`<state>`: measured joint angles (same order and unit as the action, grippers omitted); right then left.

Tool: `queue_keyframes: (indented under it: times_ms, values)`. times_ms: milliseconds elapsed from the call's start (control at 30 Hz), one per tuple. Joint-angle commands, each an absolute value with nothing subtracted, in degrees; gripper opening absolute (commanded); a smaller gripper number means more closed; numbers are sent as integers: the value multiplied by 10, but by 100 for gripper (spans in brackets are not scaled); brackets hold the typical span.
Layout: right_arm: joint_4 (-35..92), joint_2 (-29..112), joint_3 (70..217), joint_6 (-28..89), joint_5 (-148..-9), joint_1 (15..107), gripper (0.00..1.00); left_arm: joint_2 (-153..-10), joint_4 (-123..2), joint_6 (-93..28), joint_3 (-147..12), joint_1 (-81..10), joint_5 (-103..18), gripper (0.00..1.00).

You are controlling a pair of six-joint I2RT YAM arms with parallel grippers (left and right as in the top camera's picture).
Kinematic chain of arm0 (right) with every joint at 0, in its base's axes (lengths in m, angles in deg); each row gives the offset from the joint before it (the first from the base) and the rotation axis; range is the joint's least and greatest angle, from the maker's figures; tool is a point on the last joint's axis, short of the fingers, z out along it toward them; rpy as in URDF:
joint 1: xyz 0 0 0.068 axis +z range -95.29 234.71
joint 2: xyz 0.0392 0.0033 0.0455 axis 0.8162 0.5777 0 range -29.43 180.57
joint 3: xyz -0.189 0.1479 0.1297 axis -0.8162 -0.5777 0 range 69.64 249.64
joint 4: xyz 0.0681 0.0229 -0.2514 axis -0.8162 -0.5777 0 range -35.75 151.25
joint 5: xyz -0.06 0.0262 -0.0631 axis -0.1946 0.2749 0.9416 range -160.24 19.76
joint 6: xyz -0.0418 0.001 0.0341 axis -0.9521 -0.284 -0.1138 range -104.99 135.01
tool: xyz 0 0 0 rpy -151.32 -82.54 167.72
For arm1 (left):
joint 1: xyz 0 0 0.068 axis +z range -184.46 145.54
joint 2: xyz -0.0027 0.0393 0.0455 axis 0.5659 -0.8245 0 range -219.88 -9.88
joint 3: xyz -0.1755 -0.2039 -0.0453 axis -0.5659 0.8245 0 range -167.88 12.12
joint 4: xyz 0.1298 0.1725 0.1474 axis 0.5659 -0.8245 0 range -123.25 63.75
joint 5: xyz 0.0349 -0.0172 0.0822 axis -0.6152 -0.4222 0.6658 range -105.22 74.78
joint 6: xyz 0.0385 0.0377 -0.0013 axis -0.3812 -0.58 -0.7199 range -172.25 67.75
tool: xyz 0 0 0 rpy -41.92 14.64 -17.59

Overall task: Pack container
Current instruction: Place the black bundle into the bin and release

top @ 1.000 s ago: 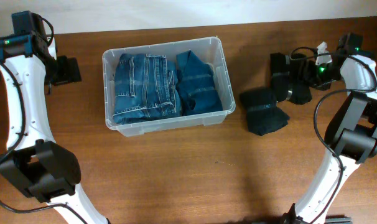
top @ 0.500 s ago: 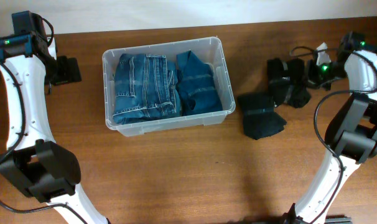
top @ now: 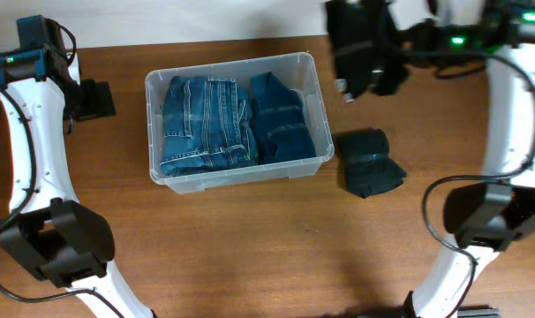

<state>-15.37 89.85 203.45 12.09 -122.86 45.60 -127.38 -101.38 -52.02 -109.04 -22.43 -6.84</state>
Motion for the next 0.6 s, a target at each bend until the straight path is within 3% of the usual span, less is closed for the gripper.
queue_keyframes:
  times_ms: [0,233,533,567]
  values:
    - [-137,890,2042,194,-1136,539,4,-1267,-1013,-518,-1090,-223,-64,99]
    - [-120,890,2015,392,-828,703,4,-1267,-1013,-518,-1090,-223,-64,99]
    - [-52,891,1910,460,-764,772,4,-1267,-1013,-518,-1090,-223,-64,99]
    - [-43,891,1892,460,-766,772,9,-1267,-1013,-518,-1090,-223,-64,99]
